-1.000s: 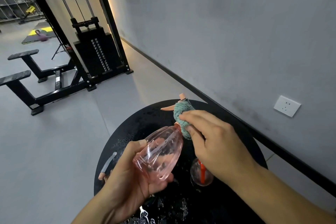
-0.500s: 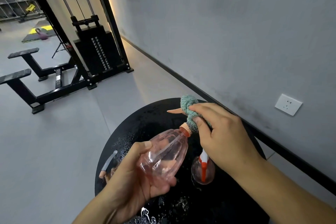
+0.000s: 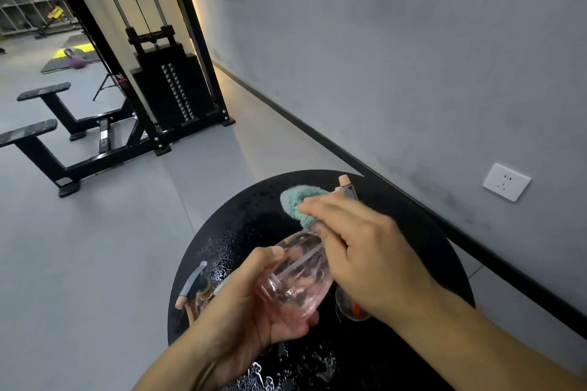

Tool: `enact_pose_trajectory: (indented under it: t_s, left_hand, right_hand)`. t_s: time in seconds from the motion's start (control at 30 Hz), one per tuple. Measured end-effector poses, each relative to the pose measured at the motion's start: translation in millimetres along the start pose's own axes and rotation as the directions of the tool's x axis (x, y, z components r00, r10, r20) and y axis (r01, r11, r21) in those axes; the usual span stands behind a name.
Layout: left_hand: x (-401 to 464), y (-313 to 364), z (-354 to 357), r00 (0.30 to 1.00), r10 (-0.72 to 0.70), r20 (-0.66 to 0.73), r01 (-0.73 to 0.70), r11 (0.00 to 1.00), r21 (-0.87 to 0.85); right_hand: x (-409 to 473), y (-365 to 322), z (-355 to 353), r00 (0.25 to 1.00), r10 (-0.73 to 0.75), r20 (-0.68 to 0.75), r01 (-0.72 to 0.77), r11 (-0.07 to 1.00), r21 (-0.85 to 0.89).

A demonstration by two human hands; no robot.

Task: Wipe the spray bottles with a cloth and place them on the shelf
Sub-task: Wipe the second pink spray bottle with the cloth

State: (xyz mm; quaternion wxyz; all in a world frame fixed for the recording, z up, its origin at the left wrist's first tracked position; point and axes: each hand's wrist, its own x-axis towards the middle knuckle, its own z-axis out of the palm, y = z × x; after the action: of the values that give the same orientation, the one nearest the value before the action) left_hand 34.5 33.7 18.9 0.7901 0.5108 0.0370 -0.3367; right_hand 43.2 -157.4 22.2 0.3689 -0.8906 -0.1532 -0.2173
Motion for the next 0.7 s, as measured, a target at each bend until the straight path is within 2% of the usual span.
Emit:
enact_pose_trajectory:
  t_s: [0.07, 0.17, 0.33, 0.47, 0.53, 0.6, 0.7]
  left_hand:
    - [0.3, -0.7, -1.1, 1.0, -0.001, -0.026, 0.001, 1.0, 0.01]
    - [-0.6, 1.8, -3.9, 0.999, -0.001, -0.035, 0.0, 1.0, -0.026]
    - [0.0, 3.5, -4.7, 1.0, 0.003, -0.023, -0.004, 1.0, -0.024]
    - [-3.4, 5.0, -7.0, 0.999, 0.025, -0.03, -0.026, 0.999, -0.034]
    - [-4.4, 5.6, -6.4, 0.999, 0.025, -0.047, -0.026, 0.999, -0.034]
    - [-3.4, 5.4, -7.4, 0.999, 0.02, -0.047, -0.023, 0.998, -0.051]
    - [-3.9, 5.7, -8.3, 0.998, 0.022, -0.056, -0.027, 0.996, -0.086]
  right_hand:
    - [1.8, 5.6, 1.4, 1.0, -0.012, -0.027, 0.012, 1.0, 0.001]
    - [8.4, 12.9, -5.5, 0.993, 0.061, -0.1, -0.058, 0.998, 0.024]
    - [4.6, 6.8, -4.8, 0.997, -0.017, -0.073, 0.02, 0.999, 0.04]
    - [11.5, 13.0, -20.4, 0.956, 0.017, -0.294, -0.009, 1.0, 0.029]
    - [12.3, 16.0, -25.0, 0.94, 0.025, -0.341, -0.025, 1.0, 0.005]
    - [11.2, 18.9, -23.2, 0.947, 0.065, -0.314, -0.069, 0.998, -0.002]
    - [9.1, 21.3, -13.8, 0.974, 0.15, -0.168, -0.151, 0.988, 0.009]
